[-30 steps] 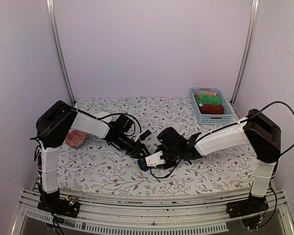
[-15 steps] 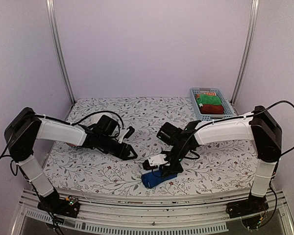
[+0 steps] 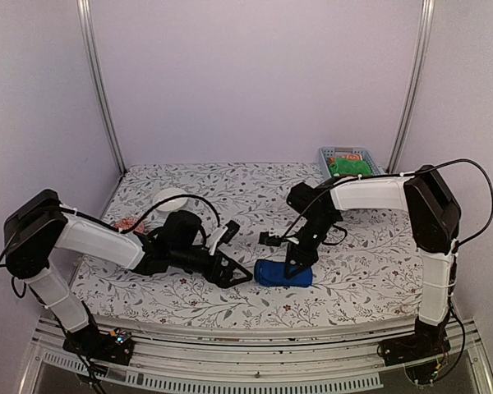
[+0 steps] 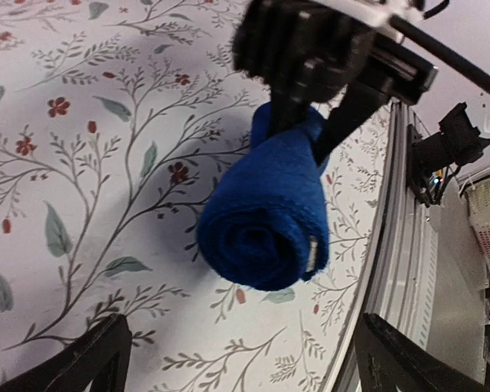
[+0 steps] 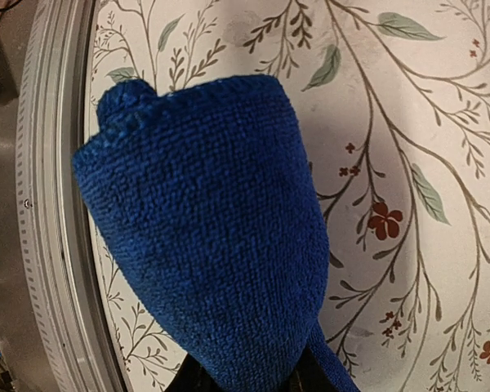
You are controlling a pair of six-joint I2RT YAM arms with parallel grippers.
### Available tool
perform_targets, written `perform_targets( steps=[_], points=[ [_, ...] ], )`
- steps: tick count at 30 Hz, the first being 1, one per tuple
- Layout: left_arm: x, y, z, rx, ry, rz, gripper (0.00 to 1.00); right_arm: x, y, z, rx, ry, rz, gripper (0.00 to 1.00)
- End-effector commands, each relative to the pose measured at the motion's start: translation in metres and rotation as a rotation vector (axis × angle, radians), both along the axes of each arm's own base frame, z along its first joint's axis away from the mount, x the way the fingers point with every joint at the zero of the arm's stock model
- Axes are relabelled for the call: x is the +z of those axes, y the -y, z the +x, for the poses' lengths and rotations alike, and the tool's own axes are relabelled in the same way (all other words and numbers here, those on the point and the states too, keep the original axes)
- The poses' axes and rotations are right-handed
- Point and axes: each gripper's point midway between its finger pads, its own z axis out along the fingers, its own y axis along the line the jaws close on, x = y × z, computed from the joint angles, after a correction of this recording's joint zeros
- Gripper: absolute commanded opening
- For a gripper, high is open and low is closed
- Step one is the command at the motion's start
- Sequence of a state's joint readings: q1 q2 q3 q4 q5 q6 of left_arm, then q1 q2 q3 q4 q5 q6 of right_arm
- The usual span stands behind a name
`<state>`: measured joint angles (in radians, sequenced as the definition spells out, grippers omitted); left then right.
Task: Roll the towels
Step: Move the bin to the center of the board.
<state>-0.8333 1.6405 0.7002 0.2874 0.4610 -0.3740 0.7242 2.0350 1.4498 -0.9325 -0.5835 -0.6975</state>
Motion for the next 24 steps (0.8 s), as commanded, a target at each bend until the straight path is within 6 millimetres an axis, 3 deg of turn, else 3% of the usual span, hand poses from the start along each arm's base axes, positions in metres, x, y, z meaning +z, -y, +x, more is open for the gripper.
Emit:
perform_targets(
  steps=[1,10,14,19,24],
  points=[
    [0.022,0.031,-0.002,-0.012,0.007,-0.175,0.98,0.005,0.001,0.004,-0.072,-0.088,0.008,0.04],
    [0.003,0.063,0.017,0.007,-0.021,-0.122,0.98,0.014,0.004,-0.004,-0.046,-0.108,0.026,0.04],
    [-0.002,0.066,0.019,0.001,-0.019,-0.107,0.98,0.012,0.007,-0.007,-0.044,-0.111,0.021,0.04],
    [0.001,0.075,0.011,-0.063,-0.04,-0.149,0.89,0.016,0.006,-0.005,-0.047,-0.099,0.03,0.04],
    [0.007,0.068,0.01,-0.044,-0.02,-0.162,0.92,0.022,0.027,0.014,-0.083,0.007,-0.001,0.04]
  ],
)
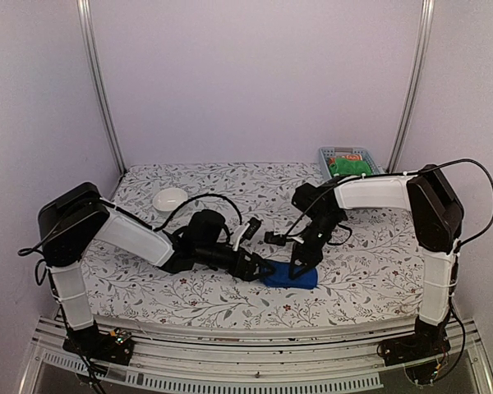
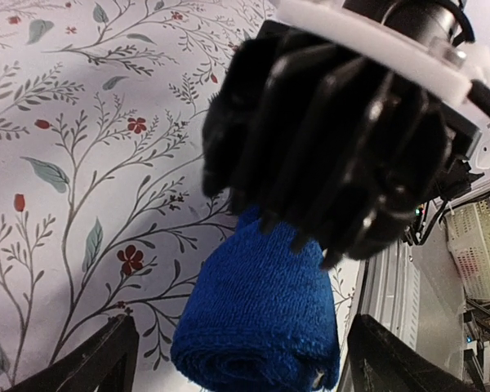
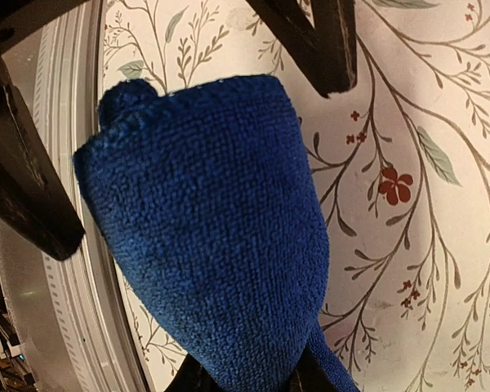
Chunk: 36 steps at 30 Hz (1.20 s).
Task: Roll the towels
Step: Move the bin to the center of the board.
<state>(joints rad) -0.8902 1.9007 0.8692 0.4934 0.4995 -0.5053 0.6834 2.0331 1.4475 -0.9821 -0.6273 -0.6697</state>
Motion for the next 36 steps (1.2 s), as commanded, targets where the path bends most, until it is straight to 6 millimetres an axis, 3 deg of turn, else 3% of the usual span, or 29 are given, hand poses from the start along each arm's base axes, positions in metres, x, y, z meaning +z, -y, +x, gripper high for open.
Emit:
perform_targets(
  steps=[1,9,18,26,31,36],
  points=[
    [0.016,0.002,-0.005,-0.017,0.041,-0.047,0.92,0.019,0.022,0.017,-0.028,0.101,-0.011,0.04],
    [0.013,-0.001,-0.007,-0.039,0.033,-0.046,0.9,0.04,0.075,0.065,-0.102,0.191,-0.054,0.03],
    [0.02,0.001,-0.005,-0.03,0.044,-0.06,0.89,0.08,0.14,0.149,-0.204,0.381,-0.041,0.03],
    [0.016,0.001,-0.013,-0.056,0.036,-0.049,0.89,0.116,0.185,0.21,-0.217,0.599,-0.072,0.03],
    [0.016,0.003,-0.018,-0.073,0.044,-0.052,0.89,0.126,0.206,0.238,-0.181,0.741,-0.114,0.03],
    [0.014,0.005,-0.022,-0.086,0.042,-0.049,0.89,0.123,0.223,0.267,-0.156,0.849,-0.203,0.03]
  ],
)
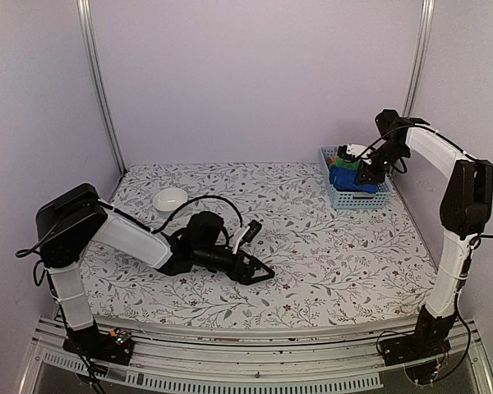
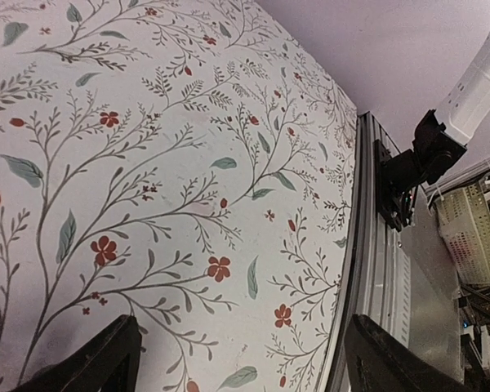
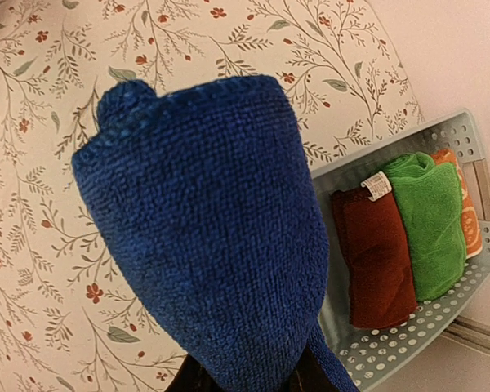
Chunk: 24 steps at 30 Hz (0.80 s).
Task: Roll the towels
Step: Move the bin to the center of the board.
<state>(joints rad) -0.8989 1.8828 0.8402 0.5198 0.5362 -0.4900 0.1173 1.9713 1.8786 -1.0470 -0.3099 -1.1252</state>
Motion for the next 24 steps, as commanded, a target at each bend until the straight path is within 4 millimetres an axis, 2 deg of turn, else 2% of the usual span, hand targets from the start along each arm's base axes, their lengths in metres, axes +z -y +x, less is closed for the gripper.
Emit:
perform_targets(
  steps=[1,12,17,24],
  points=[
    [0.009,0.006,-0.011,-0.042,0.034,-0.027,0.88,-0.004,0.019,0.038,0.014,0.13,-0.118,0.03],
    [0.005,0.012,-0.021,-0.065,0.025,-0.02,0.88,-0.007,0.061,0.092,0.006,0.243,-0.235,0.03],
    [0.001,0.016,-0.022,-0.065,0.01,-0.002,0.87,-0.021,0.082,0.103,-0.001,0.233,-0.282,0.03],
    [-0.002,0.023,-0.028,-0.074,0.017,0.005,0.87,-0.035,0.09,0.106,0.01,0.217,-0.299,0.03]
  ],
)
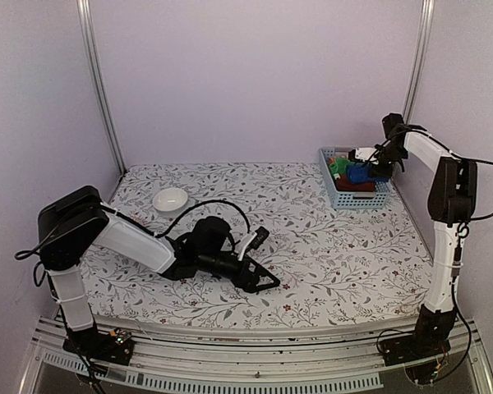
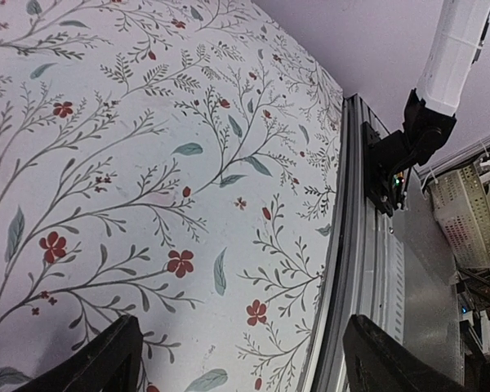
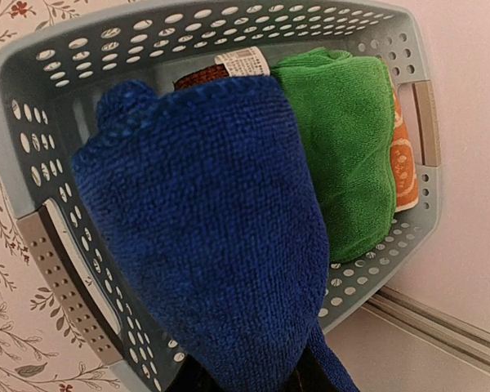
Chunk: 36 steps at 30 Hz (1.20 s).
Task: Roll the towels
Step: Move the bin to the center of the board.
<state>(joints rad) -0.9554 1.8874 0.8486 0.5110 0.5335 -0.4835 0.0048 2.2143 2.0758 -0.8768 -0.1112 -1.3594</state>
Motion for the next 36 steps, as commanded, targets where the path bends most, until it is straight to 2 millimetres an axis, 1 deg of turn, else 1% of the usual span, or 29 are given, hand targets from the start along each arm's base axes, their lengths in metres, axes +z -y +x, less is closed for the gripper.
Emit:
perform_targets(
  steps=[1,4,7,12,15,17,19,20,21,23,25,27,28,30,32,33,36],
  points=[
    [-0.002,0.011,-0.006,-0.019,0.01,0.002,0.87,0.0,0.005,0.01,0.015,0.024,-0.028,0.03],
    [-0.004,0.013,-0.008,-0.027,0.007,0.009,0.87,-0.007,0.005,0.009,0.019,0.008,-0.028,0.03],
    [-0.005,0.014,-0.01,-0.034,0.006,0.012,0.87,-0.016,0.004,0.004,0.019,-0.027,-0.024,0.03],
    [-0.008,0.015,-0.012,-0.042,0.003,0.018,0.87,-0.031,-0.001,-0.014,0.023,-0.114,0.005,0.03],
    [-0.011,0.016,-0.013,-0.05,-0.005,0.022,0.87,-0.032,-0.007,-0.028,0.031,-0.157,0.034,0.03],
    [-0.014,0.017,-0.014,-0.056,-0.013,0.025,0.87,-0.028,-0.013,-0.041,0.044,-0.185,0.06,0.03],
    [-0.013,0.018,-0.016,-0.065,-0.017,0.02,0.87,-0.023,-0.023,-0.059,0.072,-0.225,0.09,0.03],
    [-0.012,0.019,-0.016,-0.067,-0.016,0.015,0.87,-0.026,-0.028,-0.07,0.084,-0.256,0.094,0.03],
    [-0.025,0.019,-0.017,-0.073,-0.035,0.036,0.87,-0.03,-0.032,-0.08,0.096,-0.282,0.082,0.03],
    [-0.028,0.021,-0.018,-0.082,-0.043,0.037,0.87,-0.039,-0.041,-0.1,0.119,-0.327,0.048,0.03],
    [-0.03,0.023,-0.017,-0.088,-0.046,0.037,0.87,-0.036,-0.053,-0.113,0.145,-0.335,0.052,0.03],
    [-0.031,0.025,-0.017,-0.093,-0.051,0.038,0.87,-0.031,-0.061,-0.112,0.148,-0.317,0.069,0.03],
    [-0.031,0.025,-0.017,-0.094,-0.052,0.037,0.87,-0.027,-0.062,-0.106,0.137,-0.294,0.073,0.03],
    [-0.03,0.025,-0.018,-0.096,-0.052,0.035,0.87,-0.022,-0.056,-0.095,0.093,-0.263,0.071,0.03],
    [-0.031,0.024,-0.019,-0.095,-0.053,0.039,0.87,-0.018,-0.05,-0.088,0.065,-0.245,0.081,0.03],
    [-0.031,0.023,-0.019,-0.091,-0.053,0.04,0.87,-0.017,-0.048,-0.087,0.058,-0.243,0.083,0.03],
    [-0.031,0.02,-0.02,-0.085,-0.054,0.044,0.87,-0.025,-0.045,-0.091,0.035,-0.274,0.086,0.03]
  ],
)
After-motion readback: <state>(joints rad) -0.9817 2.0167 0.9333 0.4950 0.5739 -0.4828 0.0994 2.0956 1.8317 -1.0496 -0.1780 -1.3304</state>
